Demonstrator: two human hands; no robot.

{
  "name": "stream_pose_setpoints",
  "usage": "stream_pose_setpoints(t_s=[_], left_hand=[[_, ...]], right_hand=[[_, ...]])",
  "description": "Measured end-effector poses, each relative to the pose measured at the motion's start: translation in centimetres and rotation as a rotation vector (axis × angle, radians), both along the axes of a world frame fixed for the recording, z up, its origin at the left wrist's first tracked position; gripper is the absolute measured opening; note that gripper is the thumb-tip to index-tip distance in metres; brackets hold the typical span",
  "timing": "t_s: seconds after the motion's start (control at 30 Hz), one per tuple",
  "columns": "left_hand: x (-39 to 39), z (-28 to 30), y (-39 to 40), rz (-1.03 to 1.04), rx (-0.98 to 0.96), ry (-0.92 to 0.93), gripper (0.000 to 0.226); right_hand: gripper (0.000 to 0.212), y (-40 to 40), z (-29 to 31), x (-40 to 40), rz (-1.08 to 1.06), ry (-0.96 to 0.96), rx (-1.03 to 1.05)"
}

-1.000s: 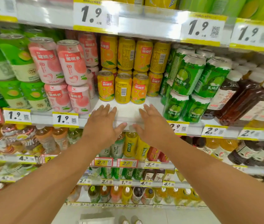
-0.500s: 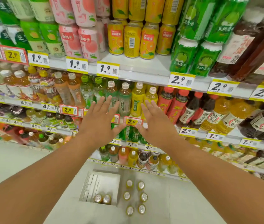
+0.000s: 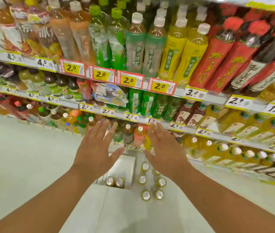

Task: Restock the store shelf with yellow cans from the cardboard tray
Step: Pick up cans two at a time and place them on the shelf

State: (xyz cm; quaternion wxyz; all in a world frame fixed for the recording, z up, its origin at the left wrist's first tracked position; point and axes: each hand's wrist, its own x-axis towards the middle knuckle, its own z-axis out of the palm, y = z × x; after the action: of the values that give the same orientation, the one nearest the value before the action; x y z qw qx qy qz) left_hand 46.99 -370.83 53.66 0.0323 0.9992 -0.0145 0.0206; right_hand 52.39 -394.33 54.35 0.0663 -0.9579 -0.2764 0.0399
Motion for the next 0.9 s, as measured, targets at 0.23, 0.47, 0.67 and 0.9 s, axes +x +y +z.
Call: stream_pose_setpoints(t_s=[0.23, 0.47, 0.67, 0.9], left_hand=[[-3.6, -17.1, 3.2, 0.031, 0.024, 0.063, 0.084], [-4.3, -34.3, 5.8, 0.044, 0.027, 0.109, 0.084], [-3.0, -45.3, 6.4, 0.083, -0.025, 0.103, 0.088], [-2.4, -52.8, 7.2, 0.022, -0.019, 0.143, 0.089]], right_hand=[[0.081, 4.0, -17.1, -3.0, 0.035, 0.126, -0.019], [0.072, 5.9, -34.3, -4.0, 0.113, 0.202, -0.014], [0.073, 6.6, -45.4, -3.1, 0.176, 0.206, -0.048], [0.076, 7.8, -52.4, -1.5, 0.252, 0.191, -0.088]])
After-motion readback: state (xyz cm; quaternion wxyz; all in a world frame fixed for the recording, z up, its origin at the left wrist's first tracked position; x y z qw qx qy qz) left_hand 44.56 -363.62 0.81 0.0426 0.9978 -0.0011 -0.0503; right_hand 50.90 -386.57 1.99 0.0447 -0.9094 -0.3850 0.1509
